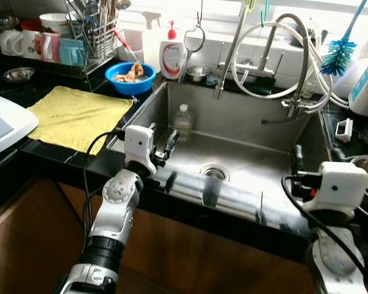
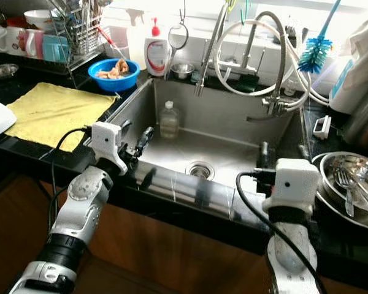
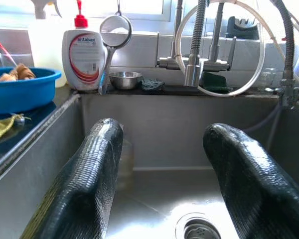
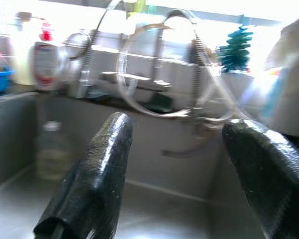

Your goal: Kitchen organization

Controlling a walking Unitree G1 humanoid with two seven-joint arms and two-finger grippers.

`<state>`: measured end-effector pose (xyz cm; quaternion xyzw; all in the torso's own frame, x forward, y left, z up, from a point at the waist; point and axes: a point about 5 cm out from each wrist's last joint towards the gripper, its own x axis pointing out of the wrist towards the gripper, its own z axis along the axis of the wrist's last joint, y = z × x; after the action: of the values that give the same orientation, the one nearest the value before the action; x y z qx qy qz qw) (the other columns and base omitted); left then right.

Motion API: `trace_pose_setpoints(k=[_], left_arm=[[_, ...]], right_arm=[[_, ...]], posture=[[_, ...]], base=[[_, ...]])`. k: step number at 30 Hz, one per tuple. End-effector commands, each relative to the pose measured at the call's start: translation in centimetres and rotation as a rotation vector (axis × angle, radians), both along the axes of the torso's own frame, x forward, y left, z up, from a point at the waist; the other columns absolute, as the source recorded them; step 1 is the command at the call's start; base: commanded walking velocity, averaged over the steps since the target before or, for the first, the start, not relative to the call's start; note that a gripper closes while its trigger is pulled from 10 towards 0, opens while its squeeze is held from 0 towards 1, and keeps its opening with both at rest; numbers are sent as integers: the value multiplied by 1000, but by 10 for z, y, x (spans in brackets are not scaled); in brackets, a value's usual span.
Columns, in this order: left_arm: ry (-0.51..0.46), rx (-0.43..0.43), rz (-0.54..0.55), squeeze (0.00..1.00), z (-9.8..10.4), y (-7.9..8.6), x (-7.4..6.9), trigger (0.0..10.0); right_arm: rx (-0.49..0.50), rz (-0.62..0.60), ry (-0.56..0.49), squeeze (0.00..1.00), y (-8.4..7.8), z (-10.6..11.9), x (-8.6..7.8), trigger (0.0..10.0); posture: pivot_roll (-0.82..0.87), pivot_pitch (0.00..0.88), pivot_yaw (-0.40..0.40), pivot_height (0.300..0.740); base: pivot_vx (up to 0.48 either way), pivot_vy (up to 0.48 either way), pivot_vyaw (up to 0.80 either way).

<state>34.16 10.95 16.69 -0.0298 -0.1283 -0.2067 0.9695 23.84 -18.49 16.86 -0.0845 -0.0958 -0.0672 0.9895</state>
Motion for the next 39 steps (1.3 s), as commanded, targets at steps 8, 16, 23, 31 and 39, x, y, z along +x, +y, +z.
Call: trace_pose_setpoints(k=[8, 16, 23, 31, 39], left_arm=[[-22, -10, -34, 0, 8, 10, 10, 10000], [11, 113, 11, 0, -2, 50, 12, 10000], [37, 94, 79, 0, -13, 64, 6, 10000], [41, 98, 97, 0, -19, 68, 2, 10000], [-18, 40, 89, 0, -4, 57, 4, 10000]], right_arm=[[111, 126, -15, 0, 2, -3, 1, 10000], [54, 155, 22, 0, -7, -11, -10, 10000], [53, 168, 9, 0, -1, -8, -9, 10000], [53, 156, 34, 0, 0, -15, -17, 10000], [43, 165, 29, 0, 5, -14, -17, 10000]], posture=[[-26, 0, -23, 740], [-33, 0, -13, 740], [-41, 0, -20, 740], [-32, 0, -28, 740], [-41, 0, -29, 740]], base=[[0, 0, 0], [0, 0, 0], [0, 0, 0], [0, 0, 0], [0, 0, 0]])
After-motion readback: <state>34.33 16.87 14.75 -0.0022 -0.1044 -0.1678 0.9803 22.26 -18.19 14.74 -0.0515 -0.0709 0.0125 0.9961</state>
